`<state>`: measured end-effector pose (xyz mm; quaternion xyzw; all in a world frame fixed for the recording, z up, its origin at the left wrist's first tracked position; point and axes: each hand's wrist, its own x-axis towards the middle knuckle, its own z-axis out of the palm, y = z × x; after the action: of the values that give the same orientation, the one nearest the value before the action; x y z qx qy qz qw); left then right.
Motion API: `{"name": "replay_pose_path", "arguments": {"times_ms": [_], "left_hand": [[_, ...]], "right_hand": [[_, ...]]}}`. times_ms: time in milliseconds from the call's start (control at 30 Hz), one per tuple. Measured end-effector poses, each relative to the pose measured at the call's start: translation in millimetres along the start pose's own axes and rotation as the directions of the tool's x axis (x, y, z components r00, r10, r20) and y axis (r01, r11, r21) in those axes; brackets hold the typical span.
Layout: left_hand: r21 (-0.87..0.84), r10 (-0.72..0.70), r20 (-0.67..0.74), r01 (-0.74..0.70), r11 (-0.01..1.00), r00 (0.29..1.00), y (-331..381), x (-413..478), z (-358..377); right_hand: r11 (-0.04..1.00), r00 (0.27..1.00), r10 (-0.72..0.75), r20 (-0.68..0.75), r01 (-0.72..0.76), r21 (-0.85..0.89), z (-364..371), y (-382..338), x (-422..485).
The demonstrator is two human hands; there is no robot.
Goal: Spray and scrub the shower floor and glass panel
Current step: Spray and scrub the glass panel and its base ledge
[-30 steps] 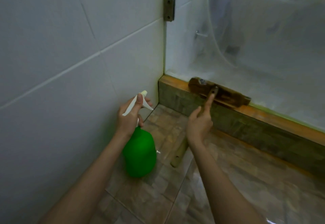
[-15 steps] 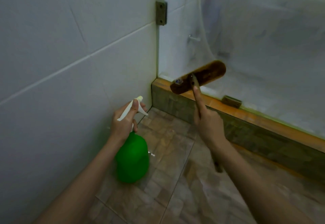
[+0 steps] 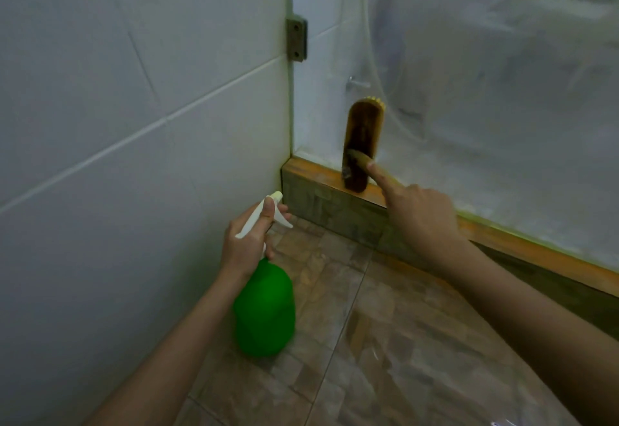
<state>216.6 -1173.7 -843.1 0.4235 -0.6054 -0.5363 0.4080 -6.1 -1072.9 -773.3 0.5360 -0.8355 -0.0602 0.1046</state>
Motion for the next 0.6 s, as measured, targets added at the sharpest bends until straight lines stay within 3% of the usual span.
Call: {"name": "replay_pose_path", "arguments": {"times_ms": [67,267,467,600], "left_hand": [[-0.002,0.002,-0.001,-0.002,1.000,1.000,-2,0,-2],[-0.003,0.007,0.001,-0.007,1.000,1.000,-7,0,-5],[-0.002,0.025,-0.008,-0.025,1.000,1.000,-2,-6,-3],[-0.010,0.010,-0.017,-0.010,1.000,1.000,5,-11,7]], "right_hand": [[1.000,1.000,0.025,-0.013,-0.025,0.013,-8,-18,8],[0.985,0.989,-0.135,-0.060,0.140,0.096,-14,-86,68],[0.997,0.998,0.031,-0.053,-0.027,0.078,6,-19,12],[0.992,0.997,0.001,-0.077,0.009,0.129,-5,-56,39]]}}
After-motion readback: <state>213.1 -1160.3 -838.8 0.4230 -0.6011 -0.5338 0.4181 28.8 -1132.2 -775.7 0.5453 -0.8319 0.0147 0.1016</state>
